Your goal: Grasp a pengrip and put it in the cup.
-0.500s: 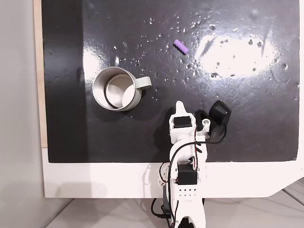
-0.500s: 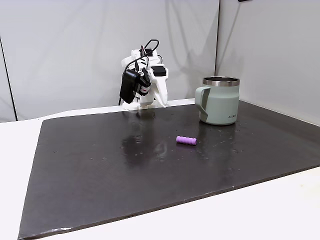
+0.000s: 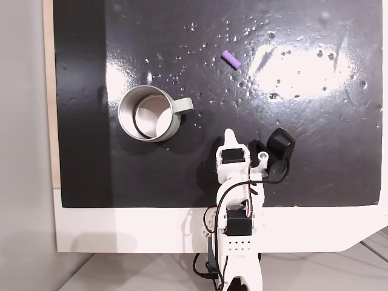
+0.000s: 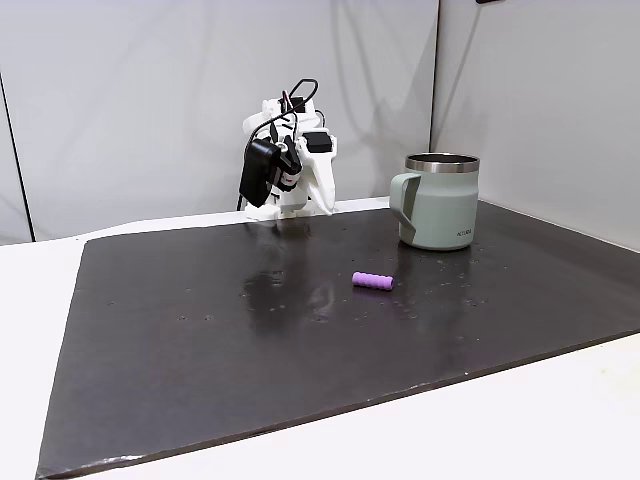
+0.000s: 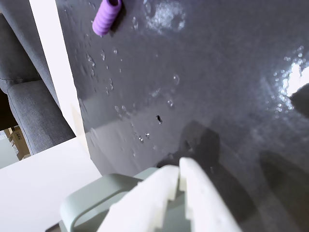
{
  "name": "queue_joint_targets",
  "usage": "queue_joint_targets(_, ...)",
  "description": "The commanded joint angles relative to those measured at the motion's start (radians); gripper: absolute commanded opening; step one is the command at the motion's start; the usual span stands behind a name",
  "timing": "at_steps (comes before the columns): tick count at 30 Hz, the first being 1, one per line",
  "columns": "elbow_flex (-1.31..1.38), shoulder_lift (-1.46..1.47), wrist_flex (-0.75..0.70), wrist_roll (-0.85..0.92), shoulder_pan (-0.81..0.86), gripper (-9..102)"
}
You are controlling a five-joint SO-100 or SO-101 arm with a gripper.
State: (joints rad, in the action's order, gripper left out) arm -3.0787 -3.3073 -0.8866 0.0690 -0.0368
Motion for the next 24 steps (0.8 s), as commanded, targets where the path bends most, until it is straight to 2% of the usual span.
queue_joint_targets(1, 0.005, -0.011, 0.046, 0.006, -0.015, 0)
queue_joint_targets(16, 0.115, 0.000, -0.003, -0.110, 0.074, 0)
queue_joint_targets(19, 0.204, 0.132, 0.003, -0.160, 0.074, 0)
queue_joint_targets(24, 0.451, 0.546, 0.031, -0.284, 0.097, 0)
